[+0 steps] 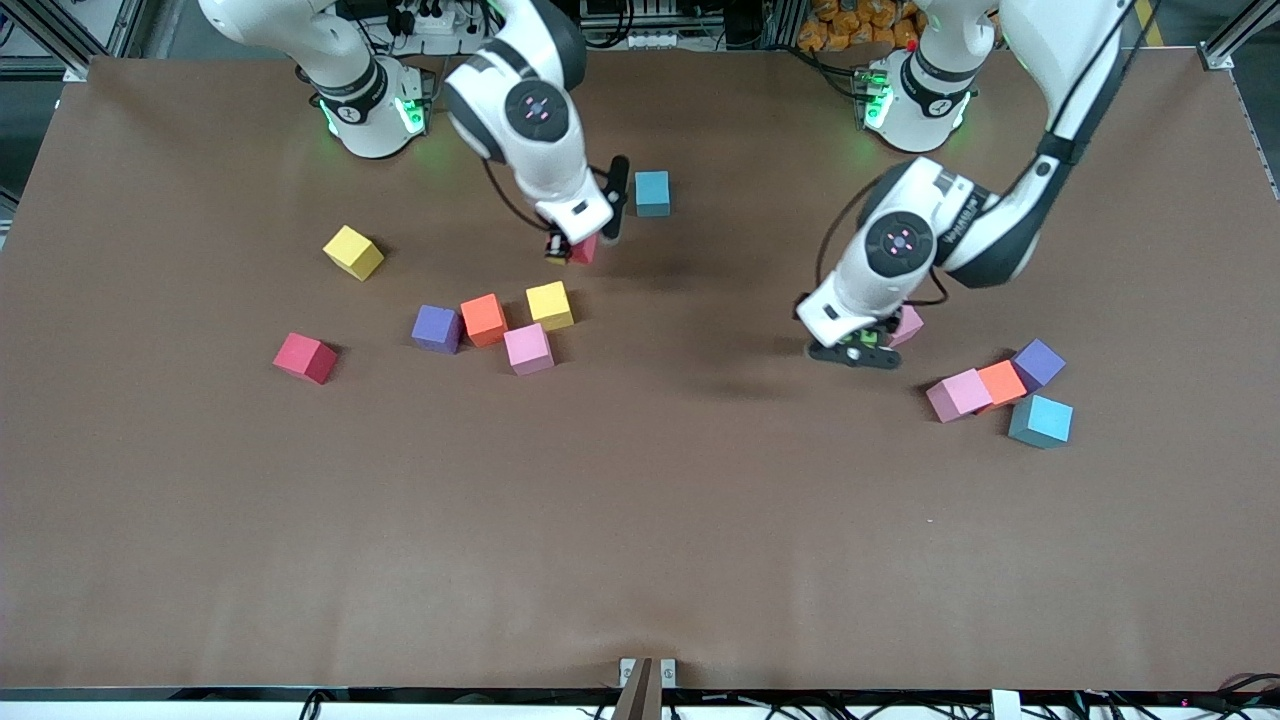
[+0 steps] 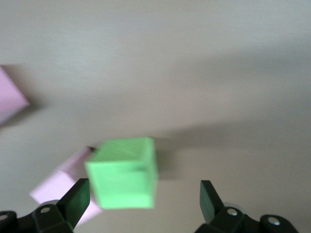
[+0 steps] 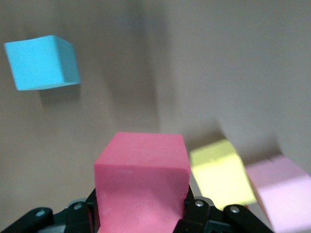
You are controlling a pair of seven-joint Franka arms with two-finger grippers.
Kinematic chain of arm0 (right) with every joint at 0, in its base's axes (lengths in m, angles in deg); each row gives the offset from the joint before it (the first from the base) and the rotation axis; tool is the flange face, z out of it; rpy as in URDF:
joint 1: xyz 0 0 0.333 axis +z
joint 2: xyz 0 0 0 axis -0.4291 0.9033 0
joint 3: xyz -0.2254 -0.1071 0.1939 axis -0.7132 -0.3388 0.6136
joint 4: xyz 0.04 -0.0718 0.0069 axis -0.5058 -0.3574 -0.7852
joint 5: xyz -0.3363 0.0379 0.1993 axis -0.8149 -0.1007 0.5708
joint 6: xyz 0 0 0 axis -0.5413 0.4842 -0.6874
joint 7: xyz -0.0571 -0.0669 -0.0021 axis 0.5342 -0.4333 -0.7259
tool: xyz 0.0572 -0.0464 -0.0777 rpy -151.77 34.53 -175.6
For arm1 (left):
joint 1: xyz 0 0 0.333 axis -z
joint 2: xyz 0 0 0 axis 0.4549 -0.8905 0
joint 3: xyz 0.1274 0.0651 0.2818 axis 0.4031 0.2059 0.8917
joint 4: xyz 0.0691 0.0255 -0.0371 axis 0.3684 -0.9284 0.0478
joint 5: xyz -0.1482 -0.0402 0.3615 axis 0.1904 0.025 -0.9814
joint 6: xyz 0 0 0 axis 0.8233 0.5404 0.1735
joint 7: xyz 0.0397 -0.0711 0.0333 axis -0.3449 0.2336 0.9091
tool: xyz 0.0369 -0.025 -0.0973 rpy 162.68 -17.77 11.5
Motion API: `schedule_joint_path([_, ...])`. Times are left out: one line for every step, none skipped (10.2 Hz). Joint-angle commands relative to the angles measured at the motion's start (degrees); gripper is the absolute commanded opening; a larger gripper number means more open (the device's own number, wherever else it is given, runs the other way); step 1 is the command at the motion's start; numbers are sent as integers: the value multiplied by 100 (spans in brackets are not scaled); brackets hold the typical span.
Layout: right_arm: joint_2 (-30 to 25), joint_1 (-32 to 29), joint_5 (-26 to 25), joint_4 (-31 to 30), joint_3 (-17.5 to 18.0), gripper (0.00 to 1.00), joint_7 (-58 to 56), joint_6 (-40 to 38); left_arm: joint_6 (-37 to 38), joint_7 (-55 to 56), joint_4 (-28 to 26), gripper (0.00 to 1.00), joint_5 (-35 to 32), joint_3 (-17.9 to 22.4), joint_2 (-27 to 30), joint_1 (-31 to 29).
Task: Form number 2 with 11 blocks
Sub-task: 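Set the red cube beside the cyan cube while the left gripper grasps the green cube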
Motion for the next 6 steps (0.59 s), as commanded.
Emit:
schedule_joint_path([-221,556,-97,-668,-180,0,-40,676,-439,-246,-166,100,-188,355,-188,-50])
schedule_joint_path([-204,793,-97,-792,-303,0,-40,800,-502,-238,-166,100,-170,512,-259,-42])
schedule_joint_path([-169,1030,-97,-802,-417,0,-14,810,-537,-203,-166,100,-118,540,-303,-42])
schedule_joint_path([-116,1233,-105,-828,-540,0,73,810,-537,-176,-166,100,92,540,-312,-42])
schedule_joint_path([-20,1461,-105,-829,-629,0,248,810,-537,-185,-158,100,320,540,-312,-42])
schedule_joint_path([68,1698,-105,-829,-725,0,432,923,-564,-220,-149,100,322,540,-312,-42])
